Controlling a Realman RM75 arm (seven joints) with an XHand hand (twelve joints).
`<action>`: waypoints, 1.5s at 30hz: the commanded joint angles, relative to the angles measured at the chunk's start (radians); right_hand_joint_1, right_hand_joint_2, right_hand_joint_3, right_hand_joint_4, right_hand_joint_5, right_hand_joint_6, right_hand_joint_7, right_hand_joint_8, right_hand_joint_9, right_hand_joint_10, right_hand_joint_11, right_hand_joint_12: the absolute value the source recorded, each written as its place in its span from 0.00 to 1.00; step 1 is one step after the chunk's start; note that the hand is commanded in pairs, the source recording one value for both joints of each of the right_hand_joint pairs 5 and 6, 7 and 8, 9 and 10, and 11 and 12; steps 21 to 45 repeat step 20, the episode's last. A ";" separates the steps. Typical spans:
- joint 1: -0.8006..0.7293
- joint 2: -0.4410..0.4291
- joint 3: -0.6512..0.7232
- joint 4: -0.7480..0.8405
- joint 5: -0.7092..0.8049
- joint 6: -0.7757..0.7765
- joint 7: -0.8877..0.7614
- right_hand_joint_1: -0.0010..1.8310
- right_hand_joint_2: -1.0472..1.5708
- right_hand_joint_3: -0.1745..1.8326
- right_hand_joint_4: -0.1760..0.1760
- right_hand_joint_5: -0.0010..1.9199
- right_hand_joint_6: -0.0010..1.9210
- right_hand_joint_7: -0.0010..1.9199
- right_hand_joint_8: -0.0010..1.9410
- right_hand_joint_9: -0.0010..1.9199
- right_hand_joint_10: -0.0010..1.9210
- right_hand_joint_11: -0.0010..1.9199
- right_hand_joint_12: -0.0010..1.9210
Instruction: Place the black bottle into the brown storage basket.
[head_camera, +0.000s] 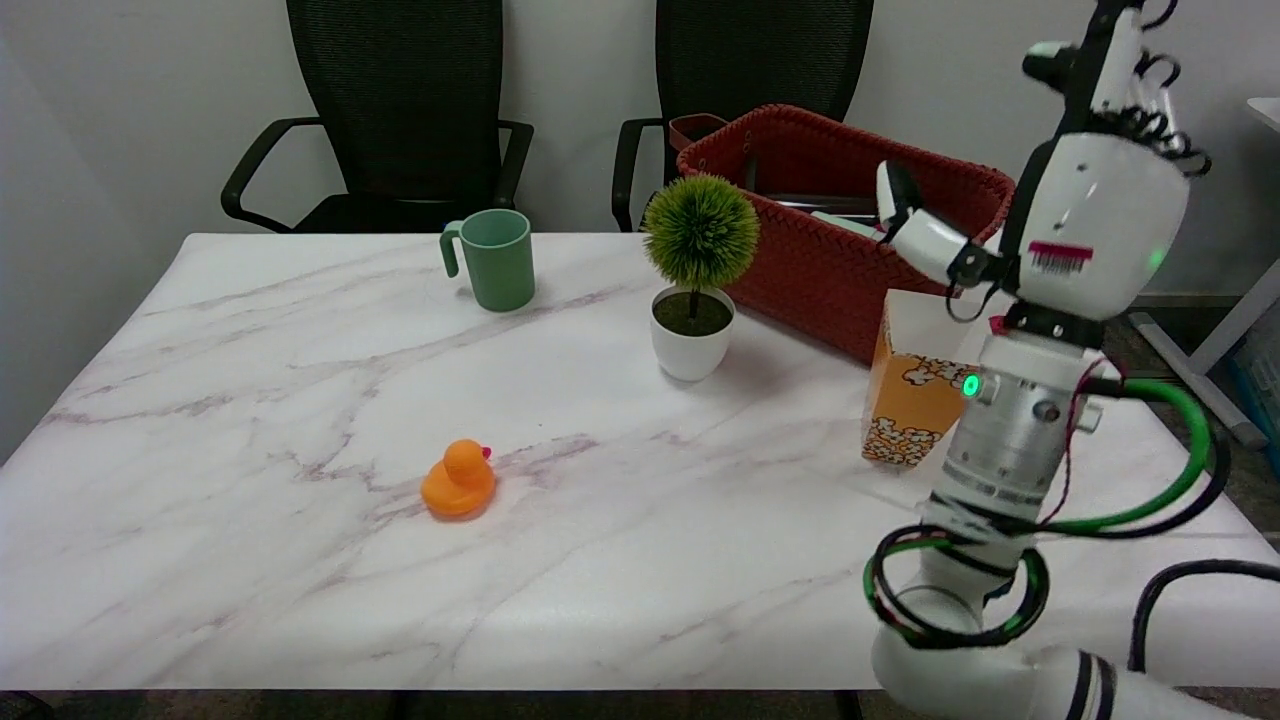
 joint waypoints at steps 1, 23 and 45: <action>-0.075 -0.175 -0.146 -0.206 -0.036 0.250 0.246 0.58 0.61 0.37 0.50 0.07 0.07 0.39 0.38 0.36 0.36 0.32 0.32; -0.080 -0.168 -0.130 -0.225 -0.038 0.250 0.325 0.57 0.64 0.39 0.50 0.09 0.09 0.41 0.41 0.36 0.36 0.33 0.33; -0.080 -0.168 -0.130 -0.225 -0.038 0.250 0.325 0.57 0.64 0.39 0.50 0.09 0.09 0.41 0.41 0.36 0.36 0.33 0.33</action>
